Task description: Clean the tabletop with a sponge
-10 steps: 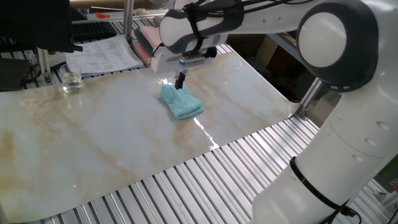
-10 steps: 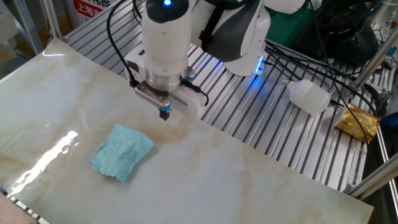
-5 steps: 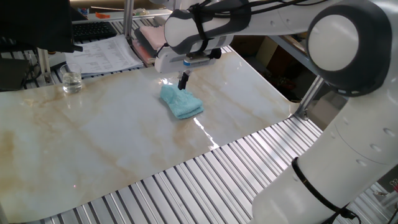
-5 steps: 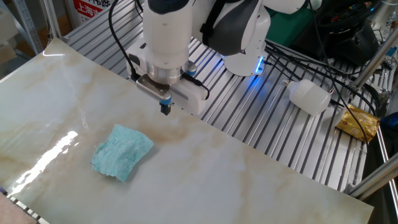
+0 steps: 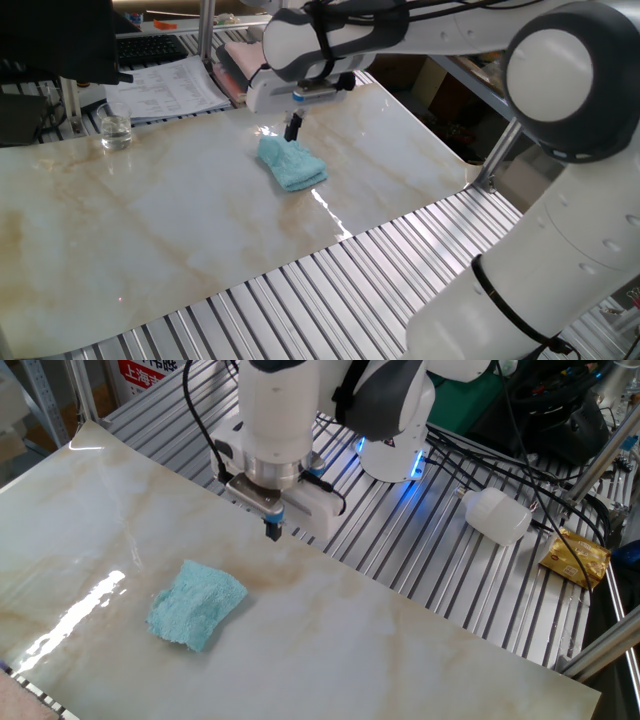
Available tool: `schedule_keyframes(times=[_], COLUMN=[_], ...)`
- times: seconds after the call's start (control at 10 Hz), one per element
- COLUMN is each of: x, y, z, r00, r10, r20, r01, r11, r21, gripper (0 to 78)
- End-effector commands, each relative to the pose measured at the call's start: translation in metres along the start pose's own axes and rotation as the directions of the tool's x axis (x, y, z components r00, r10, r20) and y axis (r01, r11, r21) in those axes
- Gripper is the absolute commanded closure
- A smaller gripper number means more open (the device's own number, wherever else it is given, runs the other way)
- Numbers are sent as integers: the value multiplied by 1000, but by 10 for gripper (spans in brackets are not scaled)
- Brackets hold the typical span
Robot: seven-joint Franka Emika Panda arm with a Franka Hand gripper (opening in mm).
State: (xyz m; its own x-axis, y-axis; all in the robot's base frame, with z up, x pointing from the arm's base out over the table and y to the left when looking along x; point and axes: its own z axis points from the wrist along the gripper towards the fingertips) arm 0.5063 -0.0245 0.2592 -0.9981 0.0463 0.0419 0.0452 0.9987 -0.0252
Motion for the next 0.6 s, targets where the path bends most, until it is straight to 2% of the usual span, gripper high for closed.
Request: schedule_keyframes(times=[0.1,0.6], x=[-3,-8], y=[5,8], z=[-5,-2], r00=[1000,998], r10=[-2,-59], r20=[4,11], r01=[2,59], r11=[1000,998], r21=[1,10], gripper=[764,764])
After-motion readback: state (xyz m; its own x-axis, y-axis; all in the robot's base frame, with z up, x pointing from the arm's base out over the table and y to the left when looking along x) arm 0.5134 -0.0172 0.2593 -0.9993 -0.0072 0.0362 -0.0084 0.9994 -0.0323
